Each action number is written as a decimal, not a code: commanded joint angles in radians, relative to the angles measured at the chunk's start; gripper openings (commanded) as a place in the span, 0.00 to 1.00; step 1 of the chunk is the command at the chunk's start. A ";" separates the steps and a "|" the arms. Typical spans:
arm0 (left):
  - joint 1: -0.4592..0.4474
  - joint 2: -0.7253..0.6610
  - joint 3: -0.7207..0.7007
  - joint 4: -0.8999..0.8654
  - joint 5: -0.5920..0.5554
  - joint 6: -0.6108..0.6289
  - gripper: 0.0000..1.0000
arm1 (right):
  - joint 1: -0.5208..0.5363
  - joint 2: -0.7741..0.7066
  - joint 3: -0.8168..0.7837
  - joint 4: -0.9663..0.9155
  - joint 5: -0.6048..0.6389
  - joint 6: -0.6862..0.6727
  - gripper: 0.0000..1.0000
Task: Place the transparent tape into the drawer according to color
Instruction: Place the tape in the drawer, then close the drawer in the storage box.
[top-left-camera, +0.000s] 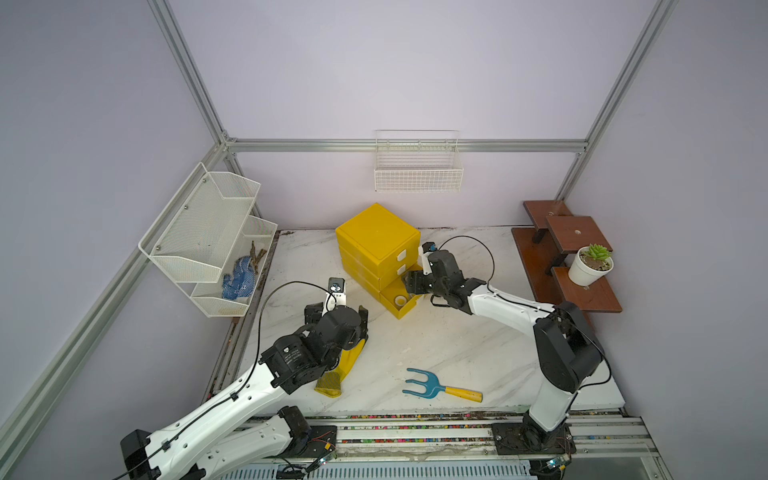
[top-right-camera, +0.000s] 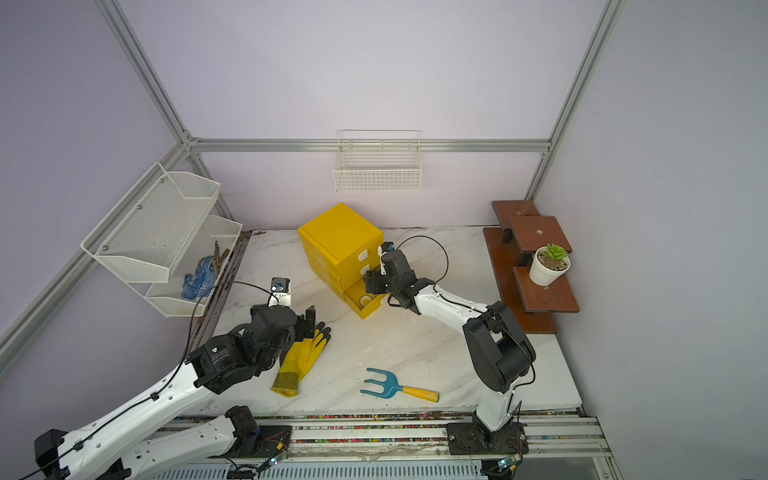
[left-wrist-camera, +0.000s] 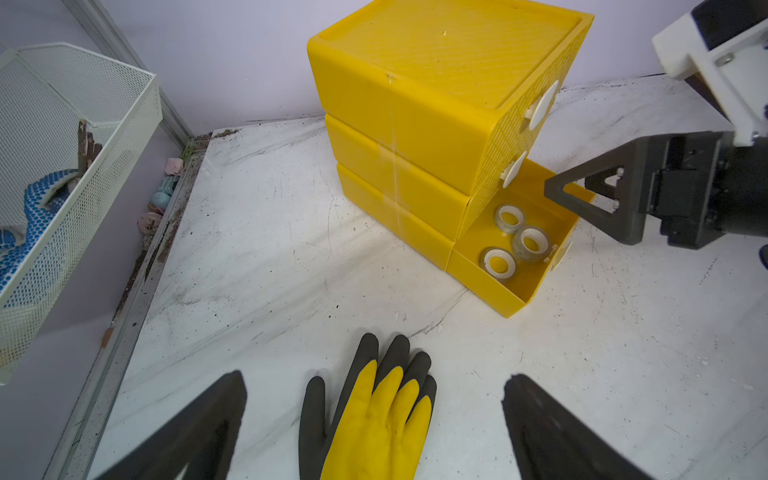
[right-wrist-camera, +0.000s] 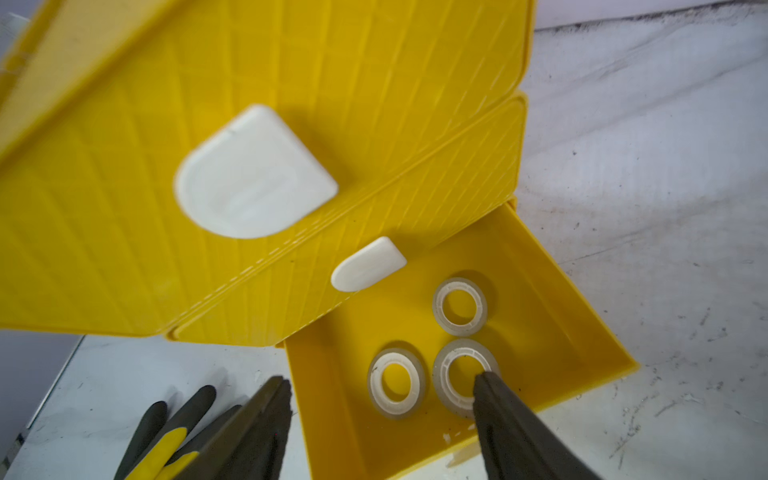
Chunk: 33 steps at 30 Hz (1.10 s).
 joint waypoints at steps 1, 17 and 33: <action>0.015 0.018 0.060 0.067 0.010 0.042 1.00 | -0.003 -0.083 -0.062 0.068 -0.032 0.027 0.74; 0.172 0.199 0.236 0.170 0.117 0.056 1.00 | -0.004 -0.257 -0.374 0.195 -0.035 0.164 0.74; 0.324 0.495 0.432 0.207 0.151 0.003 1.00 | -0.020 -0.123 -0.385 0.157 0.074 0.251 0.43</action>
